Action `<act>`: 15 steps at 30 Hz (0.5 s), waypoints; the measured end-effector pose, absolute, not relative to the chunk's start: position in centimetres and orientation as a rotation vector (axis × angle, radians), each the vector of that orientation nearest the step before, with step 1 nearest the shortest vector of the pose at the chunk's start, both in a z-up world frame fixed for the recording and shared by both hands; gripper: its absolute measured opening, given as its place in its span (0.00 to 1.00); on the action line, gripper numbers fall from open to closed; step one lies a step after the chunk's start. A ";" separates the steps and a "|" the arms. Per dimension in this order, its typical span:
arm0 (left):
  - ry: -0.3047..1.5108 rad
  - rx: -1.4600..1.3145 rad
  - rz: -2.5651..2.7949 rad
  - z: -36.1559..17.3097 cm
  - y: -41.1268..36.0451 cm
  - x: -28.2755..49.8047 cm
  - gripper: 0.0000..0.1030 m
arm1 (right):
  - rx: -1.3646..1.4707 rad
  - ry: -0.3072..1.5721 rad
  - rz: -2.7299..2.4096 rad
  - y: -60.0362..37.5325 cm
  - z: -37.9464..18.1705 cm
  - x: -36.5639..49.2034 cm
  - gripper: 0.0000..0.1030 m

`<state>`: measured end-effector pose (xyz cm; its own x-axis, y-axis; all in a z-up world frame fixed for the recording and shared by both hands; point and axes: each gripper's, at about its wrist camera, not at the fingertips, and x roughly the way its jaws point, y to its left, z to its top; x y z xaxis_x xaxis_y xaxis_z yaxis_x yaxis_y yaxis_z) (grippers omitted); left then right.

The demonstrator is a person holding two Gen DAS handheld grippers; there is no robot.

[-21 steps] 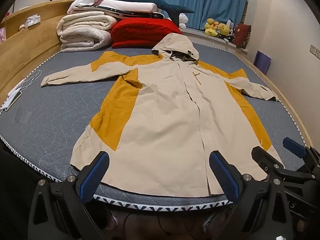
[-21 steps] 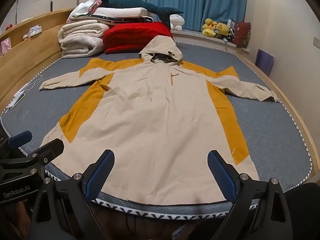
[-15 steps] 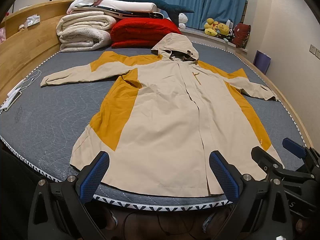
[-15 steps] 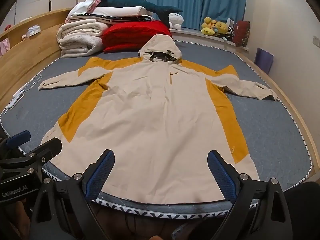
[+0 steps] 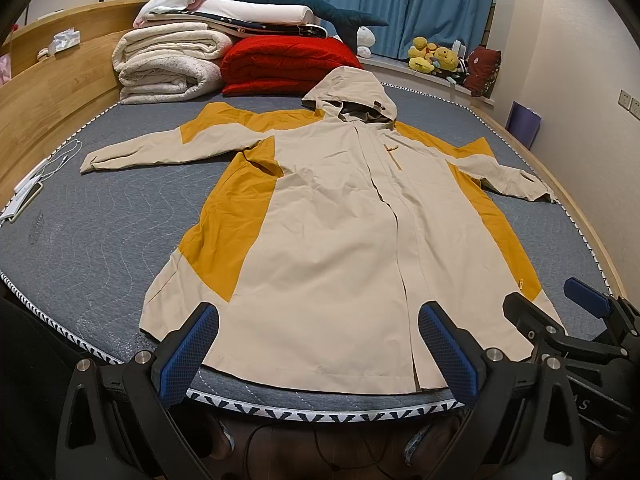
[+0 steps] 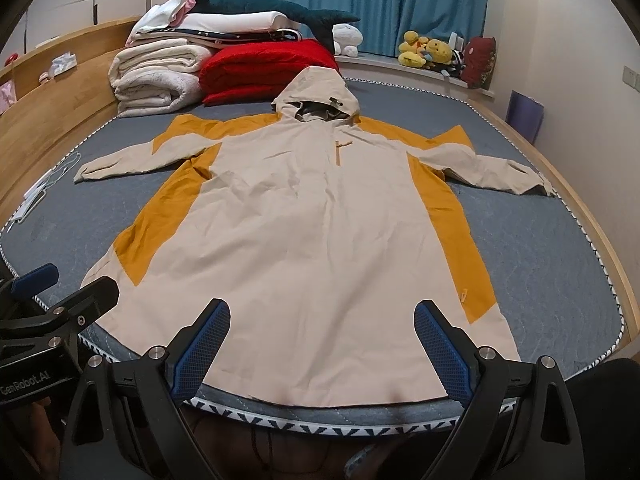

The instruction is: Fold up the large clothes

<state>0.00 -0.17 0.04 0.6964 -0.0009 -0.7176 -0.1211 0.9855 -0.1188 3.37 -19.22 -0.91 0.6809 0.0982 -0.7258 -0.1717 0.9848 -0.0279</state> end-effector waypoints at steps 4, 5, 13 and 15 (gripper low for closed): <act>0.798 -0.162 0.067 0.1 -0.2 0.0 0.96 | -0.100 0.806 0.145 -19.3 -0.9 3.4 0.90; 0.797 -0.161 0.067 0.1 -0.2 0.0 0.96 | -0.099 0.806 0.145 -19.3 -0.9 3.4 0.90; 0.798 -0.166 0.065 0.4 -1.7 0.3 0.96 | -0.099 0.802 0.143 -19.4 -1.0 3.4 0.90; 0.797 -0.163 0.065 0.9 -1.6 0.0 0.96 | -0.097 0.800 0.144 -19.4 -1.0 3.3 0.90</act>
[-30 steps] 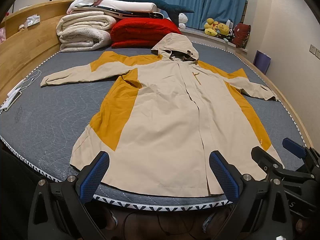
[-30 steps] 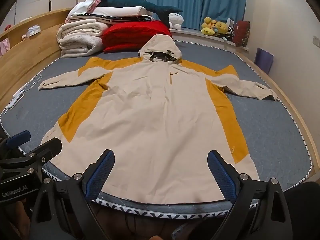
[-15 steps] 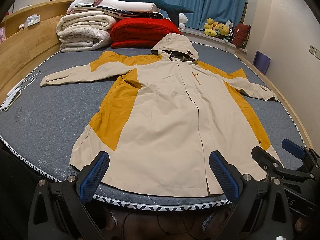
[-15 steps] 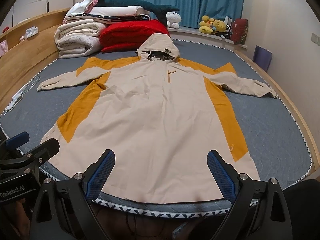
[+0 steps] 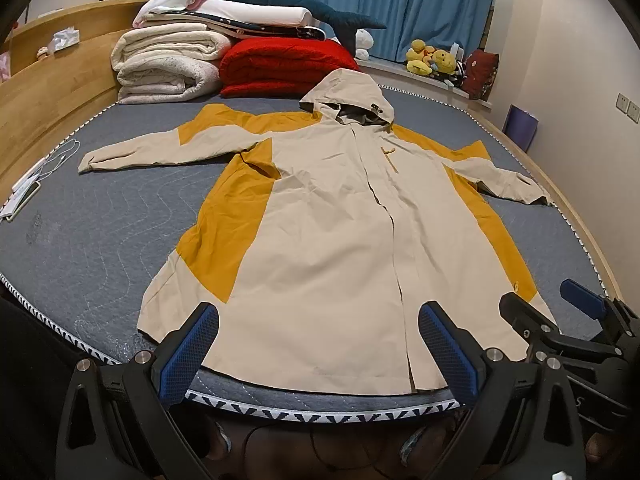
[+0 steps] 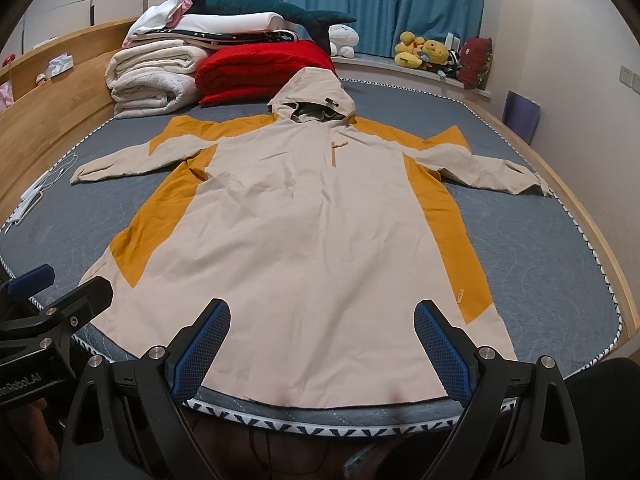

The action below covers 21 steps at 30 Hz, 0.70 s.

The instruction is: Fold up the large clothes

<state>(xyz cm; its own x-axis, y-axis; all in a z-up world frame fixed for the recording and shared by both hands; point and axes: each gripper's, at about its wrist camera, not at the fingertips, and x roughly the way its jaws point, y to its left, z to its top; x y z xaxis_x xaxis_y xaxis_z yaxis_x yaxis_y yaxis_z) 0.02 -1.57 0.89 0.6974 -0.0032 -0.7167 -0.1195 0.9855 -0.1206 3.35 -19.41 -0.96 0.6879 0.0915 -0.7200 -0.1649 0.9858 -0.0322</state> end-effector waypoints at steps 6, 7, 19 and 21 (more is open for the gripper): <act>0.806 -0.152 0.042 1.5 -0.9 -0.1 0.82 | -0.079 0.800 0.152 -19.7 -0.8 3.6 0.90; 0.798 -0.142 0.038 1.9 -1.0 -0.2 0.80 | -0.075 0.800 0.153 -19.7 -0.8 3.7 0.90; 0.803 -0.131 0.018 7.4 1.6 3.8 0.50 | 0.052 0.793 0.136 -21.5 1.2 6.6 0.78; 0.799 -0.119 -0.001 7.2 2.7 6.1 0.22 | 0.041 0.776 0.139 -21.5 2.0 7.6 0.72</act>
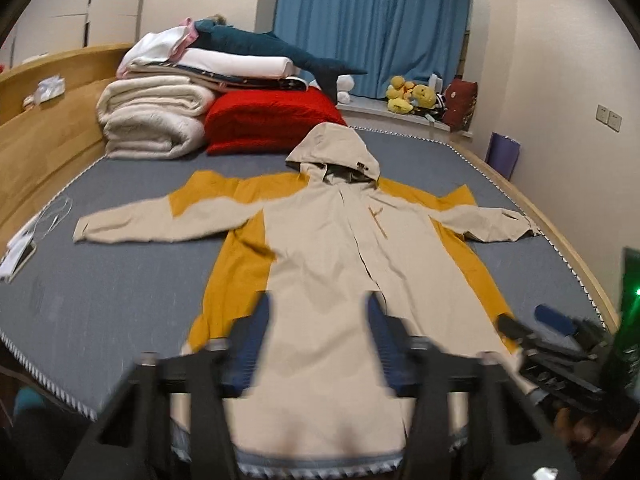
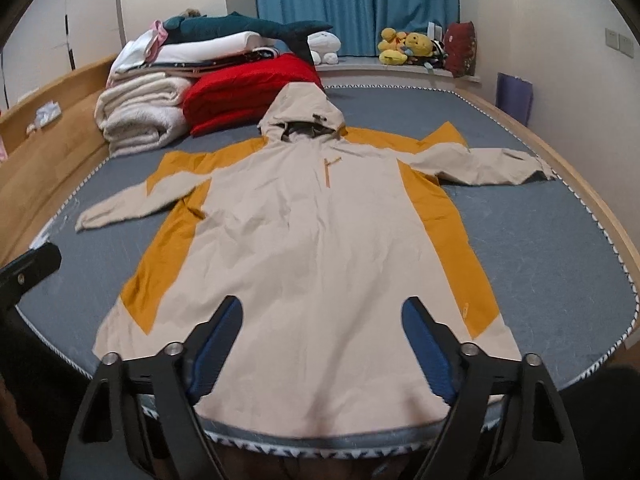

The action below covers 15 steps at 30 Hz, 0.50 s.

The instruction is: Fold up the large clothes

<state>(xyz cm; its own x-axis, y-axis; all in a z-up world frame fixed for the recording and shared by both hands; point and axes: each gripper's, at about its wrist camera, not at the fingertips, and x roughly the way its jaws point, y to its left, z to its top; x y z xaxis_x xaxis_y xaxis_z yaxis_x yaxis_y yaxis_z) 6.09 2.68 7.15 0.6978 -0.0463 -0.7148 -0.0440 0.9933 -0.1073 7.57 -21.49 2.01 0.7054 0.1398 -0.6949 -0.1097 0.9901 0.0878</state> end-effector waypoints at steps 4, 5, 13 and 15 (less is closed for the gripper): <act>0.812 -0.133 -0.001 6.3 6.6 12.7 0.14 | 0.019 0.695 0.132 -21.0 4.7 11.0 0.67; 0.803 -0.148 -0.001 6.2 7.6 14.1 0.14 | 0.017 0.678 0.137 -20.8 5.3 11.7 0.64; 0.826 -0.150 0.144 3.1 18.7 27.8 0.14 | -0.045 0.493 0.137 -17.7 10.7 24.6 0.61; 0.848 -0.178 0.179 1.0 22.0 30.3 0.14 | -0.043 0.465 0.130 -17.1 11.5 28.5 0.61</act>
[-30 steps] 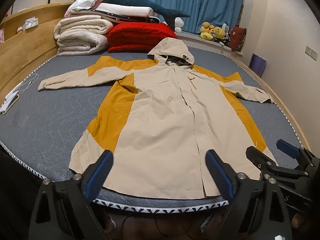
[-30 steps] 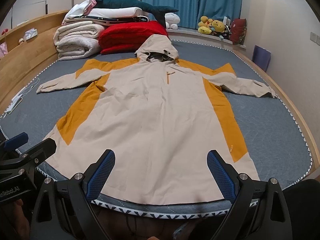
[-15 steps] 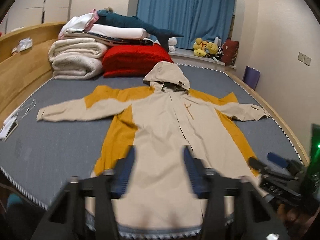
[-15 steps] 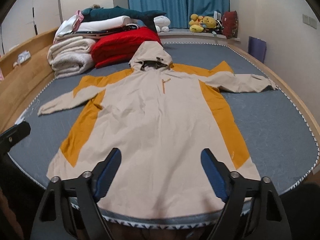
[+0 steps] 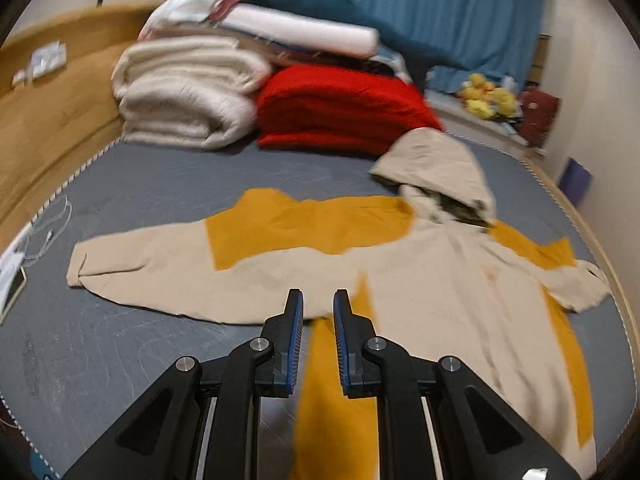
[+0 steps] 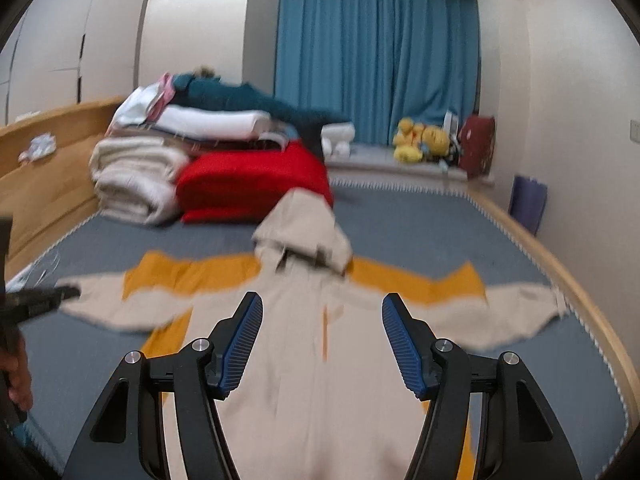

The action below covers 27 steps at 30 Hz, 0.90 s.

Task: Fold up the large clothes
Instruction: 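Reach the left tool to the sleeve cuff nearest it and close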

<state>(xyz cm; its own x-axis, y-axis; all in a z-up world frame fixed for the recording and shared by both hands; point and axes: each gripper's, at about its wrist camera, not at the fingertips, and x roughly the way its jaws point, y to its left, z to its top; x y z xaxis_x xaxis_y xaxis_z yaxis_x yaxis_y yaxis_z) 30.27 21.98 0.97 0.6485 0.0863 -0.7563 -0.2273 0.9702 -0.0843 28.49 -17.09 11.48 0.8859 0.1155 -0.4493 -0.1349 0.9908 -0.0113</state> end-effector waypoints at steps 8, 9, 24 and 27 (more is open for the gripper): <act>0.933 -0.379 0.330 -7.1 33.5 32.3 0.14 | -0.050 0.640 0.233 -14.3 5.5 36.6 0.61; 0.930 -0.396 0.342 -7.3 34.6 32.3 0.15 | -0.042 0.685 0.267 -13.9 4.6 37.4 0.61; 0.795 -0.935 0.648 -14.1 54.0 29.6 0.37 | -0.081 0.729 0.364 -10.4 0.9 39.7 0.25; 0.786 -0.969 0.704 -14.7 55.7 28.5 0.37 | -0.106 0.736 0.366 -10.1 0.3 39.8 0.25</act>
